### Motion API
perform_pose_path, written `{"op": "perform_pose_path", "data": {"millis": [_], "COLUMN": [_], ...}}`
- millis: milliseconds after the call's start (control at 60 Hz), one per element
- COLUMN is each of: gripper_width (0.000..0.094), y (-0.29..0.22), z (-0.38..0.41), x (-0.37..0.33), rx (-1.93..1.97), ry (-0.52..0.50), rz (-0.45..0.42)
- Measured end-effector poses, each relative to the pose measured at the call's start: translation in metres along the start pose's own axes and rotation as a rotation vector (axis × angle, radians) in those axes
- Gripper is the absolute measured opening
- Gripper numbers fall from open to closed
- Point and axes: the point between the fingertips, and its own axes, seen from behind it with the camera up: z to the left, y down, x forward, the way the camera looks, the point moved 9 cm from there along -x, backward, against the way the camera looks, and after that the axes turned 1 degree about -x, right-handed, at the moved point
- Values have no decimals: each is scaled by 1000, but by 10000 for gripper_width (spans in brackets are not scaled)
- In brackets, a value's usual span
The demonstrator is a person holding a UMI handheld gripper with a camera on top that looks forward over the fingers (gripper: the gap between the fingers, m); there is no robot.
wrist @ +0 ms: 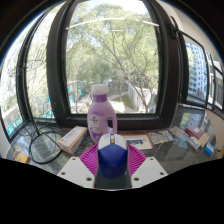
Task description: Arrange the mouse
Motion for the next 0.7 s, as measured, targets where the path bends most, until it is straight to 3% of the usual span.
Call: {"op": "perform_pose_path", "data": {"millis": [167,333,383,467,700], "gripper_width": [404,507,571,854,852], "y": [76,114,112,102,59], "z": [43,58,59,58,62], "x": [43,54,52,41,-44], "rx": [-32,6,-4,-29,-33], "ry": [-48,-61,-53,-27,45], "rz": [195,286,278,277,222]}}
